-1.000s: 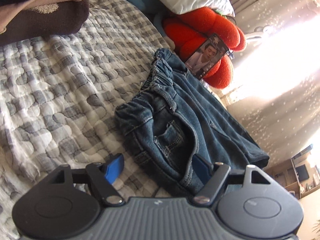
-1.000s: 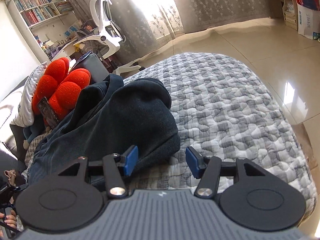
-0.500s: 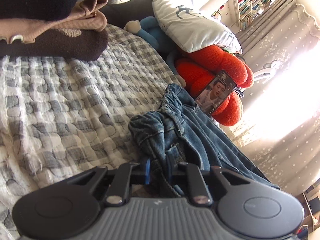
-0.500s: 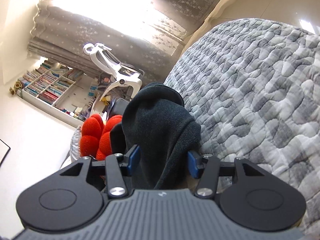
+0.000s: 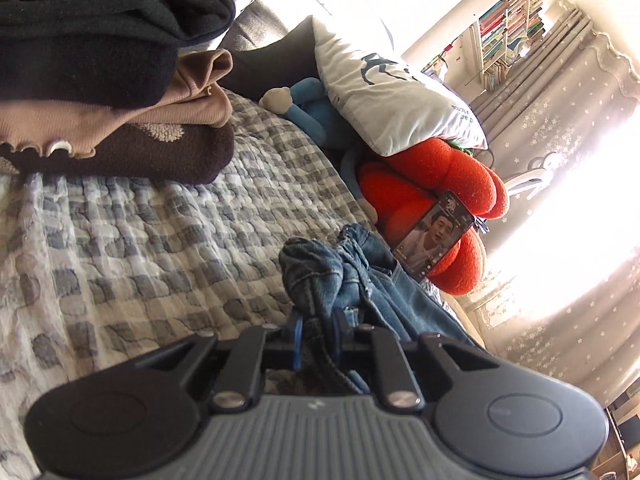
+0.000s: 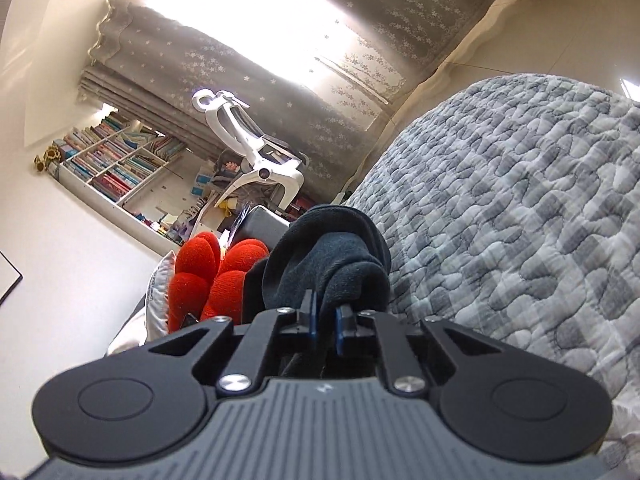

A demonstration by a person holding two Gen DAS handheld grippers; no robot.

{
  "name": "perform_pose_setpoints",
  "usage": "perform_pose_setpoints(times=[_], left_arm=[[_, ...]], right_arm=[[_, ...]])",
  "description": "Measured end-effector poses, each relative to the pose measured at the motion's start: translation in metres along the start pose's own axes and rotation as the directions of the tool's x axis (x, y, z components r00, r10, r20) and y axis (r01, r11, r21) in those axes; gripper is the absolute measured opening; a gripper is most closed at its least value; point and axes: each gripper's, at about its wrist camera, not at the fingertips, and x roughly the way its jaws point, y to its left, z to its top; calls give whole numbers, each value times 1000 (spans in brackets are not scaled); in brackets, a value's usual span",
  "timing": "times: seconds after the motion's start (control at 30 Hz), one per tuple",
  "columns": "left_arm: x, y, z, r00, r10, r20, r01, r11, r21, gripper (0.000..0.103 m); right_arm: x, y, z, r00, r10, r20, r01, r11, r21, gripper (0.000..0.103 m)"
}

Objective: Fold clothes

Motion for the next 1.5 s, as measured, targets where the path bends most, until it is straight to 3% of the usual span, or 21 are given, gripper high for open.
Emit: perform_pose_setpoints(times=[0.2,0.33,0.37,0.4,0.47,0.53,0.6,0.7,0.9,0.97,1.07,1.33,1.5], left_arm=[[13,20,-1,997,45,-70,-45,999,0,15],[19,26,-9,990,66,-125,-59,997,56,23],[18,26,-9,989,69,-130,-60,996,70,28],[14,24,-9,989,79,-128,-68,994,89,39],[5,18,-8,988,107,-116,-90,986,137,52],[-5,9,-8,989,111,-99,-89,976,198,57],[-13,1,-9,991,95,-91,-71,967,245,63],[-22,-13,-12,994,61,-91,-31,954,297,68],[-17,-45,-27,986,-26,-166,83,934,347,69],[-14,-57,-34,980,-57,-192,126,922,366,69],[-10,-75,-45,965,-107,-240,196,901,387,69],[12,-105,-67,900,-216,-379,349,878,328,70],[21,-112,-75,879,-231,-417,376,874,308,70]], right_arm=[[2,28,-20,998,-50,-29,43,976,-213,13],[2,18,-22,997,-60,-40,52,982,-181,13],[2,15,-22,997,-62,-43,54,984,-172,15],[3,12,-23,997,-64,-46,56,985,-162,17],[3,7,-23,996,-69,-51,61,988,-144,32],[-4,3,-23,997,-71,-35,66,991,-119,43],[-10,-4,-21,998,-53,-27,51,996,-79,44],[-11,-14,-17,1000,-14,-28,14,1000,-4,44],[2,-15,-6,1000,18,-5,-18,998,67,44],[4,-7,-2,1000,19,14,-20,998,57,29],[9,9,1,999,48,19,-48,998,35,22],[37,72,-12,987,149,-57,-154,983,-104,21],[72,110,-44,964,152,-216,-203,949,-239,20]])
